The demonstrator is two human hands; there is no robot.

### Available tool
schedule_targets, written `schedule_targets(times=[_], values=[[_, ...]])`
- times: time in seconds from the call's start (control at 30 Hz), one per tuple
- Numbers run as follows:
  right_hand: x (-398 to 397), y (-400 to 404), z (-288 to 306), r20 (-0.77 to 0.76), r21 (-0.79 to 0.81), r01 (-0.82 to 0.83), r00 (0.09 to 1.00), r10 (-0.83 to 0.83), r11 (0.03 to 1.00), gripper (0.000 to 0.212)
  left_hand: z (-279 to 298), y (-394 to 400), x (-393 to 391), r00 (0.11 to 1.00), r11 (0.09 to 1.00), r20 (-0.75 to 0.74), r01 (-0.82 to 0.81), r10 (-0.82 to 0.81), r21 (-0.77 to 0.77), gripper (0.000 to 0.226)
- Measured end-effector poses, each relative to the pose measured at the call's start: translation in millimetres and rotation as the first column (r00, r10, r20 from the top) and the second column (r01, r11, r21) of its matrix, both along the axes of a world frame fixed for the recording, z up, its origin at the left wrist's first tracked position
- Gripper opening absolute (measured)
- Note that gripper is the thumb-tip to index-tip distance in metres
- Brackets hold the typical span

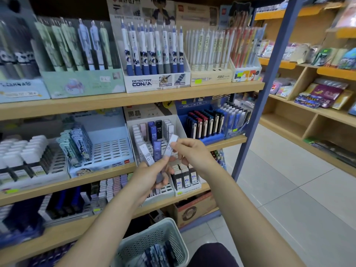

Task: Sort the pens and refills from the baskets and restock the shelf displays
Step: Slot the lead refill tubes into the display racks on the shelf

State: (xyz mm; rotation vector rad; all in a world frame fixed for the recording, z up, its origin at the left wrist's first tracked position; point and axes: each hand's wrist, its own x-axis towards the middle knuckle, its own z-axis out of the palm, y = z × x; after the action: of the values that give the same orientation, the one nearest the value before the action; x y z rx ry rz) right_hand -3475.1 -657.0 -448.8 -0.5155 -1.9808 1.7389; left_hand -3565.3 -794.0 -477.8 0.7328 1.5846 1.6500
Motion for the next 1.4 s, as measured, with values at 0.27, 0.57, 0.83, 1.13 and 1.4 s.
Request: schedule_targets(times=[0.27, 0.57, 0.83, 1.13, 1.4], values=[[3.1, -3.2, 0.9, -0.152, -0.170, -0.078, 0.987, 0.052, 0.982, 0.025, 4.1, -7.5, 5.5, 0.998, 1.000, -0.066, -0.026, 0.026, -0.006, 0.031], [-3.8, 4.6, 4.4, -0.175, -0.209, -0.066, 0.984, 0.029, 0.976, 0.025, 11.0, -9.4, 3.8, 0.993, 0.998, -0.104, -0.058, 0.056, -0.017, 0.023], [-18.4, 26.0, 10.1, -0.219, -0.301, 0.051, 0.968, -0.121, 0.952, 0.024, 3.1, -10.7, -12.3, 0.981, 0.983, -0.145, -0.142, 0.125, -0.113, 0.021], [-44.4, 45.1, -6.9, -0.082, -0.158, 0.106, 0.989, -0.120, 0.982, 0.033, -7.2, 0.0, -19.1, 0.991, 0.990, -0.105, -0.099, 0.089, -0.098, 0.027], [-54.3, 49.6, -7.1, 0.044, -0.024, 0.113, 0.993, -0.112, 0.993, 0.032, -10.3, 3.4, -25.0, 0.999, 0.995, -0.025, -0.042, 0.040, -0.088, 0.039]])
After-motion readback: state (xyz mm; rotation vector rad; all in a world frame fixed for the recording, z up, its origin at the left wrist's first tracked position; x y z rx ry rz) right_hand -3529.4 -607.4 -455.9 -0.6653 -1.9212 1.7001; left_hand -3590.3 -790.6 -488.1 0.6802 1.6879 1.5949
